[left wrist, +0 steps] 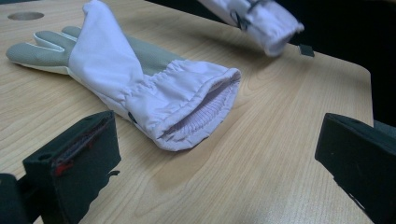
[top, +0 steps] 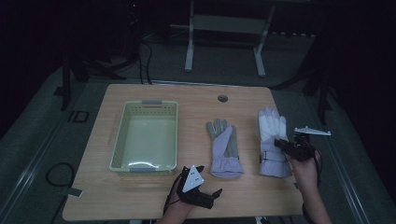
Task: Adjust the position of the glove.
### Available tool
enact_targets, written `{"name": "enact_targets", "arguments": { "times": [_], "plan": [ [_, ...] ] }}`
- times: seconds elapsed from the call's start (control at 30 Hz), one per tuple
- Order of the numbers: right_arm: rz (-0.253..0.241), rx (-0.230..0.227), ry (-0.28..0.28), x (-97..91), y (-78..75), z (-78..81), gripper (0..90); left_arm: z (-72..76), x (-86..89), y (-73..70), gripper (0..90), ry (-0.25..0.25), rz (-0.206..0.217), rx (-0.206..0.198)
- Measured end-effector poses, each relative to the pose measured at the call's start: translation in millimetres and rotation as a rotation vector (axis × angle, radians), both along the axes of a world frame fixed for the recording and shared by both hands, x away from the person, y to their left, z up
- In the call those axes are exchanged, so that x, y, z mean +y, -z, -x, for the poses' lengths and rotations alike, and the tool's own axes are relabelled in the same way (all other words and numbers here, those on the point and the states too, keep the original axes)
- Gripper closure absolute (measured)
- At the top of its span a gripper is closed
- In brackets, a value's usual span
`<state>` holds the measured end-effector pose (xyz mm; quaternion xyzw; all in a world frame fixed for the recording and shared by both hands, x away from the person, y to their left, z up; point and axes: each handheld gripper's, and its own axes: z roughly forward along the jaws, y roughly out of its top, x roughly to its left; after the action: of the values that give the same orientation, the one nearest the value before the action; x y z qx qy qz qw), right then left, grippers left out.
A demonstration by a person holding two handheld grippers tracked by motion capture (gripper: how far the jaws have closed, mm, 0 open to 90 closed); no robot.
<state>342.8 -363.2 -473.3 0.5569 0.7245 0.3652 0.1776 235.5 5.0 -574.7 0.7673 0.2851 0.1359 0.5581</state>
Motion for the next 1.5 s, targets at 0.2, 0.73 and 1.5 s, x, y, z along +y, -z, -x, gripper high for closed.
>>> {"name": "enact_targets", "arguments": {
  "times": [0.2,0.73,1.5],
  "plan": [
    [0.015,0.023,-0.005,1.9,25.0,-0.7,79.3,0.2,-0.2,-0.1,0.1,0.001,-0.003,-0.002],
    [0.059,0.045,-0.014,4.7,55.7,-17.5,69.6,-0.1,0.0,0.0,0.1,0.003,0.000,0.000],
    [0.065,0.052,-0.149,-9.3,69.4,-11.3,64.8,0.0,-0.4,0.0,0.1,-0.001,-0.001,0.001]
  ]
}}
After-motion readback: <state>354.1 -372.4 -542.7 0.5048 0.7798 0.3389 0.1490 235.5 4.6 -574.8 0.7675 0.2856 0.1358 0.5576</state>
